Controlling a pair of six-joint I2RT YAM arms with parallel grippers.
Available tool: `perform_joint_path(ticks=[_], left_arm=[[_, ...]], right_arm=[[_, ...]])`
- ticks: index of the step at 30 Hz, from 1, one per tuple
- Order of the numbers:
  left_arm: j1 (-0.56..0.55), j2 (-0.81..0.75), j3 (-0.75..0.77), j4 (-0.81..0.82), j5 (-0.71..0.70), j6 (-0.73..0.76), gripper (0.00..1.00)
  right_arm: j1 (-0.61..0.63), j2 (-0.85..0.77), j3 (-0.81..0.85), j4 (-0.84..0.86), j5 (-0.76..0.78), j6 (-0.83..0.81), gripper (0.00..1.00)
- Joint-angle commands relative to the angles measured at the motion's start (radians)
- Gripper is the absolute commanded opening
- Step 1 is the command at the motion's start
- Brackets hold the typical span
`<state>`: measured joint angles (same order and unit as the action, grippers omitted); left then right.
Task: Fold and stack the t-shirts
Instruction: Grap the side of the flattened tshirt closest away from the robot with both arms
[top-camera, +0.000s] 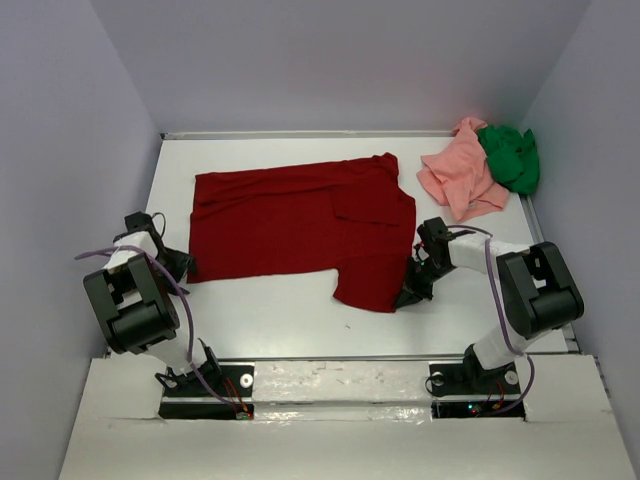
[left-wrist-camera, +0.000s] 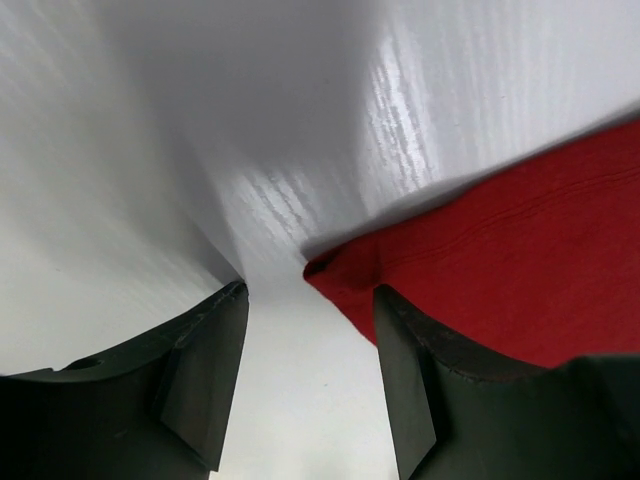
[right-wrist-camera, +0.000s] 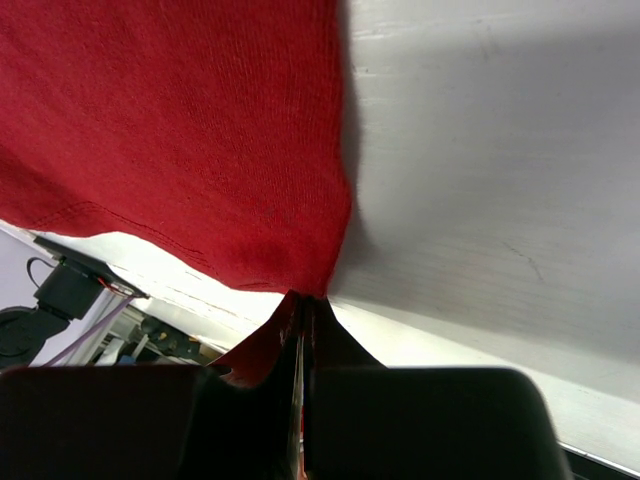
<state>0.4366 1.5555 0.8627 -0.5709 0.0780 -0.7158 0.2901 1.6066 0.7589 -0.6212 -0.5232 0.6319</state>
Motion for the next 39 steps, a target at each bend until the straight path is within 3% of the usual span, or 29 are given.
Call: perform_joint_path(ticks=[1,17,21,31,34,37,39], left_arm=[[0.016,-0.051,-0.025,-0.043,0.0,0.006,0.65],[0.025,0.038,-0.008,0.057,-0.001,0.007,0.64],[0.025,0.081,0.009,0.06,0.003,0.006,0.58],[0.022,0.155,0.036,0.078,-0.009,0.004,0.55],[0.024,0.172,0.035,0.085,-0.006,0.013,0.44],[0.019,0.178,0.027,0.1,0.002,0.016,0.2],[0.019,0.178,0.015,0.109,0.002,0.019,0.11]], right_arm=[[0.011,0.004,0.034,-0.017,0.014,-0.018,0.0],[0.011,-0.002,0.039,-0.028,0.017,-0.023,0.01],[0.011,-0.004,0.04,-0.028,0.019,-0.021,0.01],[0.011,-0.014,0.045,-0.034,0.026,-0.017,0.01],[0.011,-0.016,0.045,-0.037,0.026,-0.017,0.01],[0.011,-0.019,0.043,-0.037,0.028,-0.015,0.01],[0.011,-0.017,0.043,-0.038,0.028,-0.017,0.01]])
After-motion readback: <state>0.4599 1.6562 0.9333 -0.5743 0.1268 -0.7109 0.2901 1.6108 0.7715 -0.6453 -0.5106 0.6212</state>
